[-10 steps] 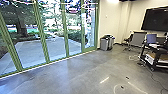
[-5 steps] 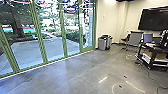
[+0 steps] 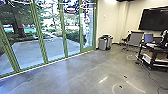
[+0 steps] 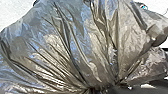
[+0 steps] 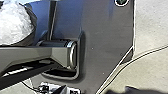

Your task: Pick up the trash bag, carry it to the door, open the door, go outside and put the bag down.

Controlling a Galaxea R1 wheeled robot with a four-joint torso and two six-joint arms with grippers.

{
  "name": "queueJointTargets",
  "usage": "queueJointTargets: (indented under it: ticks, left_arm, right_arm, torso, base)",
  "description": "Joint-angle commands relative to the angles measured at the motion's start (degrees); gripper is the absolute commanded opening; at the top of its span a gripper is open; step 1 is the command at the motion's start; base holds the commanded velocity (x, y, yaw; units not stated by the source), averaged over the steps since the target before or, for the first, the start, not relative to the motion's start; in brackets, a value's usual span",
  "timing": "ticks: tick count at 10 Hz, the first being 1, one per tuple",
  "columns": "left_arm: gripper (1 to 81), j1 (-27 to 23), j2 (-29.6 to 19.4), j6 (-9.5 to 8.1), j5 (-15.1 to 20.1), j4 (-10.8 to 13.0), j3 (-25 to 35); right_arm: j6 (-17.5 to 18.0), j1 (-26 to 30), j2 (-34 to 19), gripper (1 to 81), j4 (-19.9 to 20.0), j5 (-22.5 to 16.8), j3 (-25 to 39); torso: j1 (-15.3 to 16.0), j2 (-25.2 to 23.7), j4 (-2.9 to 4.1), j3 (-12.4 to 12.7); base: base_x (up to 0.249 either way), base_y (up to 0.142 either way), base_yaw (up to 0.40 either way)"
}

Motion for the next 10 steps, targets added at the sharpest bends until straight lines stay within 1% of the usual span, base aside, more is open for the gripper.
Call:
queueJointTargets:
  ticks: [1,4,10]
  left_arm:
    - [1.0,-2.17,0.25,0.57,3.55,0.65,0.3]
    - [1.0,-2.26,0.16,0.57,3.46,0.65,0.3]
    - [1.0,-2.26,-0.02,0.57,3.46,0.56,0.3]
  right_arm:
    - [-0.1,2.87,-0.18,81.1,-0.34,-3.32,0.01]
    - [-0.1,2.79,-0.18,81.1,-0.34,-3.32,-0.17]
    - [-0.1,2.87,-0.09,81.1,-0.34,-3.32,-0.17]
  torso:
    - [0.0,0.0,0.0,0.0]
    - [0.0,0.0,0.0,0.02]
    - [-0.13,-0.07,0.0,0.04]
  base:
    - [0.0,0.0,0.0]
    - [0.0,0.0,0.0]
    - [0.108,0.0,0.0]
